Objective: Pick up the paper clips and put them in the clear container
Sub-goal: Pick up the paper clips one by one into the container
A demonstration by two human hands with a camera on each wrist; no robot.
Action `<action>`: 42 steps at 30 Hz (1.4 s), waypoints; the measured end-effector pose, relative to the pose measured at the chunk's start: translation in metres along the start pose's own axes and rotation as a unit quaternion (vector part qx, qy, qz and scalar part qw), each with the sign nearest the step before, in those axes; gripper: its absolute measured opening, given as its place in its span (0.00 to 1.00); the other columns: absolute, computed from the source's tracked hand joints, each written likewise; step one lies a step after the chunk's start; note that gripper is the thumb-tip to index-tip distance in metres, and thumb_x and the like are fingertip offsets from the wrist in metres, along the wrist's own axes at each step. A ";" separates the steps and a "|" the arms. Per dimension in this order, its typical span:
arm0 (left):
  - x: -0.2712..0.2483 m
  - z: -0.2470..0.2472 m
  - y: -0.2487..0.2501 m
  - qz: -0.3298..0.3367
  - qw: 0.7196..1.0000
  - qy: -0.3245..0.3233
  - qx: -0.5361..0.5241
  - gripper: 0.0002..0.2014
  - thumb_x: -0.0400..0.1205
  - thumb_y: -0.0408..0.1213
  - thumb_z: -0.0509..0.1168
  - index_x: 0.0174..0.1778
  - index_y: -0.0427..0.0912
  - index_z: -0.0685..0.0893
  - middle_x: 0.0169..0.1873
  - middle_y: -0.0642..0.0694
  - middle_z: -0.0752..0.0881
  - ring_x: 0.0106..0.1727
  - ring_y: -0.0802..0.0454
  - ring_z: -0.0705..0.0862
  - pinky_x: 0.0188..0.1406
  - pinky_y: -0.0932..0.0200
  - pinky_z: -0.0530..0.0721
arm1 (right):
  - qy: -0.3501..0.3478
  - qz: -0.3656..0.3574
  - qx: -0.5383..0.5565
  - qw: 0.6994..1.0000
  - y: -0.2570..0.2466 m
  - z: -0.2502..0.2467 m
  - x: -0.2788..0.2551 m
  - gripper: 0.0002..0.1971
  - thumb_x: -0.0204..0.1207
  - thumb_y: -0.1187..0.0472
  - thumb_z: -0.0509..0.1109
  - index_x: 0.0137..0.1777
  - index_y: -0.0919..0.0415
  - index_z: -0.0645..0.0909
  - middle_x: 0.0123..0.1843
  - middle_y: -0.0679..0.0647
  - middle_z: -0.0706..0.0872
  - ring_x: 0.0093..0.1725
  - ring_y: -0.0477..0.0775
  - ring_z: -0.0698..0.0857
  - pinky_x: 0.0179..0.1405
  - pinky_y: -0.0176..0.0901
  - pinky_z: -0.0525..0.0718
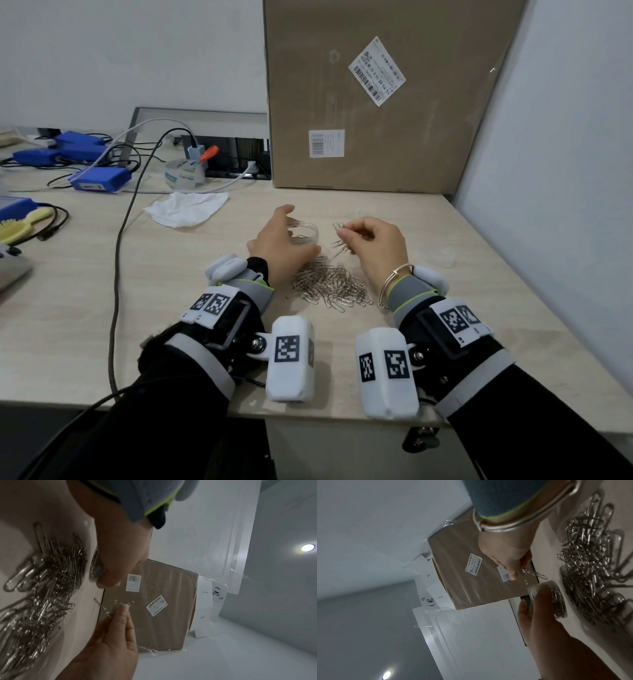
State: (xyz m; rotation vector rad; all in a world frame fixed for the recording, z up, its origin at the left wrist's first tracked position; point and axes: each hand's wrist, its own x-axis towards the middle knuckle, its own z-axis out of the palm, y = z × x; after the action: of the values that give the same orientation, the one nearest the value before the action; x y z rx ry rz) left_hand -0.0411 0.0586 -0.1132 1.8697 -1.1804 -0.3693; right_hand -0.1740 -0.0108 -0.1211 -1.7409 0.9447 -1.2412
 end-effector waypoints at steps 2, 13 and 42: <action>-0.002 0.003 0.000 0.020 0.999 -0.035 -0.010 0.48 0.56 0.55 0.71 0.75 0.52 0.65 0.56 0.57 0.78 0.61 0.51 0.82 0.70 0.42 0.74 | 0.021 -0.019 0.028 0.999 -0.003 0.000 0.001 0.03 0.68 0.63 0.76 0.37 0.56 0.85 0.31 0.46 0.84 0.32 0.43 0.81 0.43 0.43 0.85; -0.009 0.007 0.007 0.088 0.983 -0.163 -0.004 0.50 0.67 0.38 0.79 0.81 0.46 0.56 0.63 0.52 0.78 0.61 0.56 0.80 0.60 0.65 0.75 | 0.000 -0.149 -0.027 0.989 -0.007 0.001 -0.003 0.02 0.66 0.65 0.77 0.39 0.61 0.88 0.36 0.50 0.86 0.37 0.45 0.83 0.42 0.34 0.81; 0.016 -0.001 -0.015 -0.035 0.996 0.082 -0.022 0.43 0.67 0.43 0.75 0.77 0.46 0.62 0.52 0.53 0.75 0.64 0.43 0.80 0.72 0.41 0.71 | -0.287 -0.125 -0.270 0.910 0.001 0.004 -0.007 0.03 0.72 0.57 0.73 0.44 0.53 0.82 0.44 0.49 0.80 0.38 0.44 0.75 0.47 0.44 0.76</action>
State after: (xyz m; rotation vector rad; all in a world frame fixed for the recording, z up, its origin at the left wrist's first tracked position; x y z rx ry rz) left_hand -0.0234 0.0486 -0.1214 1.8679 -0.9910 -0.2730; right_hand -0.1719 -0.0041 -0.1256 -2.5395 0.7545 -0.5446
